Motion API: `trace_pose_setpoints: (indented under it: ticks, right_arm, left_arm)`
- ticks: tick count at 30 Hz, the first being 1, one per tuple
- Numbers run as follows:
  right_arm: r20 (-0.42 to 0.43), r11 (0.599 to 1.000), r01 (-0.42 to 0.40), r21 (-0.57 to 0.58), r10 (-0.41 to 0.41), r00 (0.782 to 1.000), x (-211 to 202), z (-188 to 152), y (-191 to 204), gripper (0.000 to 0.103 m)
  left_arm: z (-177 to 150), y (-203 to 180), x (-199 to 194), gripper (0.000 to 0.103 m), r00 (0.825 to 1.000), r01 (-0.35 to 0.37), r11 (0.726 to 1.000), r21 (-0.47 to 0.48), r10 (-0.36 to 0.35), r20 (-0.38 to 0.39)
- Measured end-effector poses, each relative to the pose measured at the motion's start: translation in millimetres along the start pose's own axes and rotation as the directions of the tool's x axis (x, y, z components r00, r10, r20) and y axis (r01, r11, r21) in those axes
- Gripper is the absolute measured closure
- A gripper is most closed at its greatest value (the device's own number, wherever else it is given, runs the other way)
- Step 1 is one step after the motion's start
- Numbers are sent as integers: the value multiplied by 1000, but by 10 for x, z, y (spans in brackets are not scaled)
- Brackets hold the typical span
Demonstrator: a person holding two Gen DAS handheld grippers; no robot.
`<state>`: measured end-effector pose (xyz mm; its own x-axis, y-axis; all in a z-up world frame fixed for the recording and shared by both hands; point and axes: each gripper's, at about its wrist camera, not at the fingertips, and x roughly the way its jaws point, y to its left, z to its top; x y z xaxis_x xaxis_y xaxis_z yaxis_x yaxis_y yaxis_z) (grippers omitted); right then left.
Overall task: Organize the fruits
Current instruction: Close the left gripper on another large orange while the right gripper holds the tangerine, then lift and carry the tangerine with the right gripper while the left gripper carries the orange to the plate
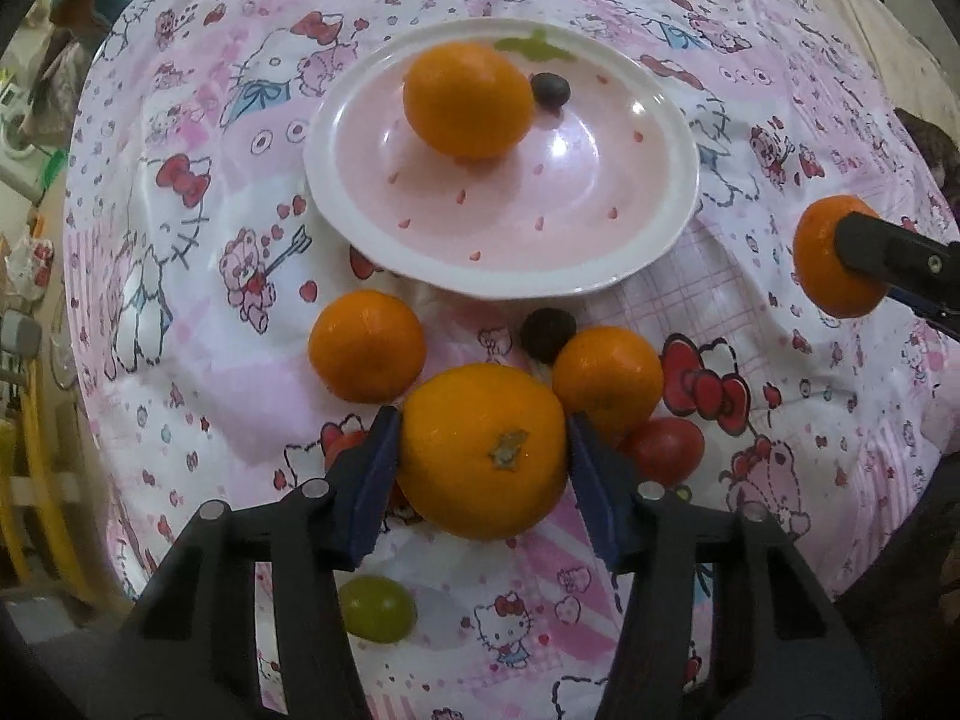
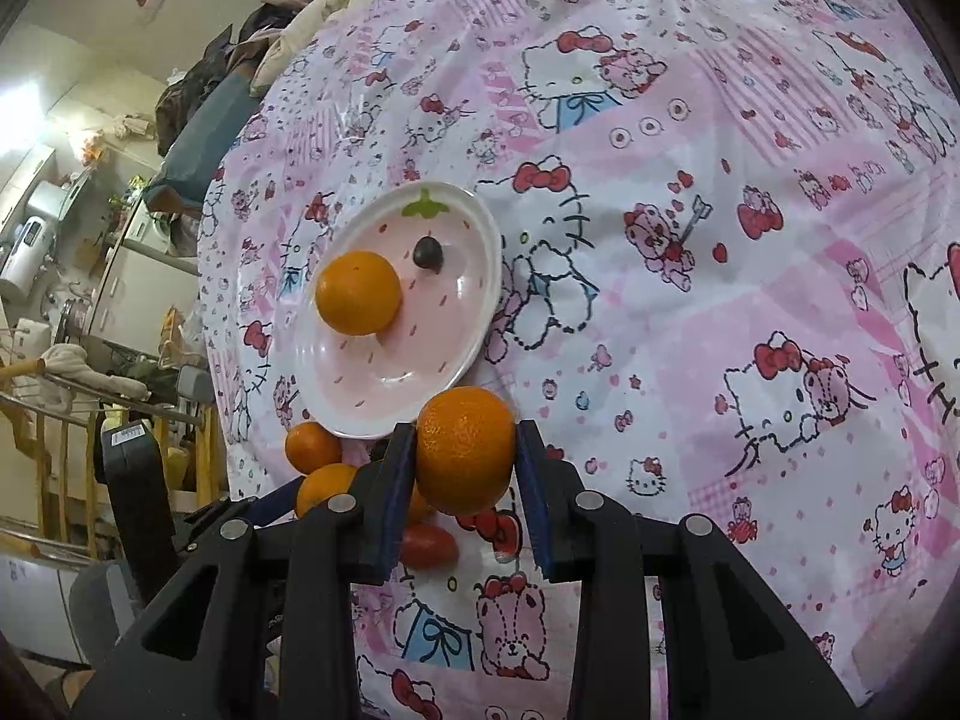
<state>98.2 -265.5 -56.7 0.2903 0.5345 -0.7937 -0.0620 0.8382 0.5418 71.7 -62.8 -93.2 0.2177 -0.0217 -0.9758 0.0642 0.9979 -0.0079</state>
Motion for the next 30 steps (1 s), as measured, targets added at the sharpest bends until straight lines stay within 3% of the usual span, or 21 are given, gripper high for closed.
trace_pose_setpoints:
  ticks: [7, 21, 24, 30]
  right_arm:
    - [1, 1000, -1, -14, 1, 1000, 21, 10, 46, 68]
    - [24, 998, -23, -60, 25, 999, -95, -7, 138, 68]
    - [72, 996, -56, -64, 61, 996, -240, 30, 158, 68]
    - [211, 989, -118, -91, 135, 968, -601, 108, 202, 68]
  left_arm:
    - [-143, 40, -215, 53, 998, 33, 999, 15, -34, 60]
    - [-211, 253, -575, 53, 983, 38, 997, -74, -24, 181]
    - [-147, 310, -708, 53, 979, 85, 988, -129, -58, 198]
    - [76, 371, -1114, 53, 953, 68, 989, -131, -25, 301]
